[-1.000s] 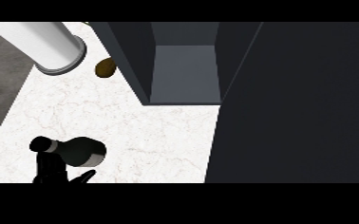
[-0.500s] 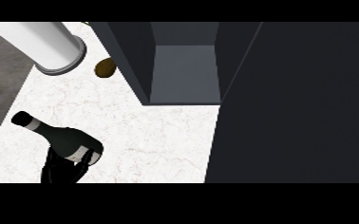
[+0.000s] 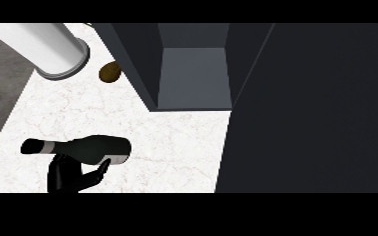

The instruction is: Pick up the wine, place it into the cabinet and close the cabinet

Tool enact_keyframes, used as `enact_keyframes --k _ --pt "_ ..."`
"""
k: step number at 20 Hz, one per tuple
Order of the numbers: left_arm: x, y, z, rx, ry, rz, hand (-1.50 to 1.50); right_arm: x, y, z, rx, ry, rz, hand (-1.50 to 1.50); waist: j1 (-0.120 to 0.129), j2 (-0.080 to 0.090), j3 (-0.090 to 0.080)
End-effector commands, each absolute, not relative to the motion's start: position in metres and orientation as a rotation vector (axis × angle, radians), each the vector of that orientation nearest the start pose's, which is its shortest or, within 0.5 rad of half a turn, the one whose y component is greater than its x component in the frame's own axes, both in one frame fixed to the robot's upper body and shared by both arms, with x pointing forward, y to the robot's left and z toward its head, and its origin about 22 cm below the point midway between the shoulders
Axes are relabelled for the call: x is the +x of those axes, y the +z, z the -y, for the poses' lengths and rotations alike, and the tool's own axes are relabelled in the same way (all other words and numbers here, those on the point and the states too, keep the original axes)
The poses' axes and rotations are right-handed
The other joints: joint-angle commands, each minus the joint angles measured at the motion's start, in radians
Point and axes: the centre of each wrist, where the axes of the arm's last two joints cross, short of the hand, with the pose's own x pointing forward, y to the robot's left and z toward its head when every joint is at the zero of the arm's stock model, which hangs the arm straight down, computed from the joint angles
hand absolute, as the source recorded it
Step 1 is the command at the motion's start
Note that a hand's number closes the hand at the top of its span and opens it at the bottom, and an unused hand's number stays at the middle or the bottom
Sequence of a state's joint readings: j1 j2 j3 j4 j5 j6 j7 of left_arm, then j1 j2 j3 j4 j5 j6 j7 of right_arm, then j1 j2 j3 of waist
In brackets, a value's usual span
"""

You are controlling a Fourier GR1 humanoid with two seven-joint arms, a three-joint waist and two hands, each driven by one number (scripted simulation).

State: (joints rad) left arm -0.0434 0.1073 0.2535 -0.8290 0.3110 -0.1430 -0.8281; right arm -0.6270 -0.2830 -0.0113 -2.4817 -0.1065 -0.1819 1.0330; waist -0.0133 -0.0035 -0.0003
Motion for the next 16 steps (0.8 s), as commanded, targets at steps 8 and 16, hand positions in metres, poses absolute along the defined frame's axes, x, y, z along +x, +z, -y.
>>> enact_keyframes --k 8,16 --pt "0.272 -0.11 -0.242 -0.07 0.017 1.877 1.5 0.131 0.288 0.197 0.228 0.288 1.988 -1.5 -0.007 0.001 -0.001" --pt "0.259 -0.064 -0.198 -0.128 -0.028 2.008 1.5 0.152 0.295 0.207 0.183 0.258 1.98 -1.5 0.021 -0.004 0.002"
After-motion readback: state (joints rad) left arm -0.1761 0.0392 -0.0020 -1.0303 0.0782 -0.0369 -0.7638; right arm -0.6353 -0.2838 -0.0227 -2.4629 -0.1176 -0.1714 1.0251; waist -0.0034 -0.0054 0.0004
